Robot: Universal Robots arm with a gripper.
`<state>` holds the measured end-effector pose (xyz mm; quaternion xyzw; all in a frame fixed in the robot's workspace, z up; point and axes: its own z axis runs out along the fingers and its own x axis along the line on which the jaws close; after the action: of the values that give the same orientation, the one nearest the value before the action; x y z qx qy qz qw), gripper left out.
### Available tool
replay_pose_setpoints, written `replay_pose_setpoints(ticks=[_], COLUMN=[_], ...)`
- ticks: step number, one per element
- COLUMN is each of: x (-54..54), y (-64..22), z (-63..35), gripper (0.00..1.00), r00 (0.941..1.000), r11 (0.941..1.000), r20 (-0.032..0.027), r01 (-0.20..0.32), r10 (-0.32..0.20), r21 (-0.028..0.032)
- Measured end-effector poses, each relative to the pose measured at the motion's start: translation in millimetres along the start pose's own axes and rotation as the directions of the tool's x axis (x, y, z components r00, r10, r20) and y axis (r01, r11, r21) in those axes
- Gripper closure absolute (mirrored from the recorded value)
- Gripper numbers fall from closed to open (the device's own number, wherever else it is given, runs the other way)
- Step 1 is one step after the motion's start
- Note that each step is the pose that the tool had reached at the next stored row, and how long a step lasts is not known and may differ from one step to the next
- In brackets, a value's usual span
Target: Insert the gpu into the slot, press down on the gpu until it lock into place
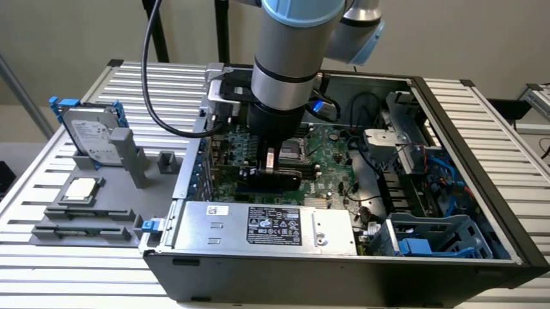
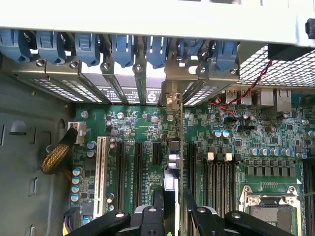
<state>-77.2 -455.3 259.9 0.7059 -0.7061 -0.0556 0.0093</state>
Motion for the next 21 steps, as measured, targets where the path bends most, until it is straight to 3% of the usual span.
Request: replay_pose_setpoints(ticks=[9,21], x=[0.4,0.6], y=[-1.8,-2.7], z=[5.8,12.1], gripper=[0.74,0.74], r00=[1.0,0.9999], r11=[1.0,0.9999], r20=[0.0029,0.0011], r01=[0.007,0.014], r10=[-0.007,-0.014], r21=[-0.0006,-0.0018])
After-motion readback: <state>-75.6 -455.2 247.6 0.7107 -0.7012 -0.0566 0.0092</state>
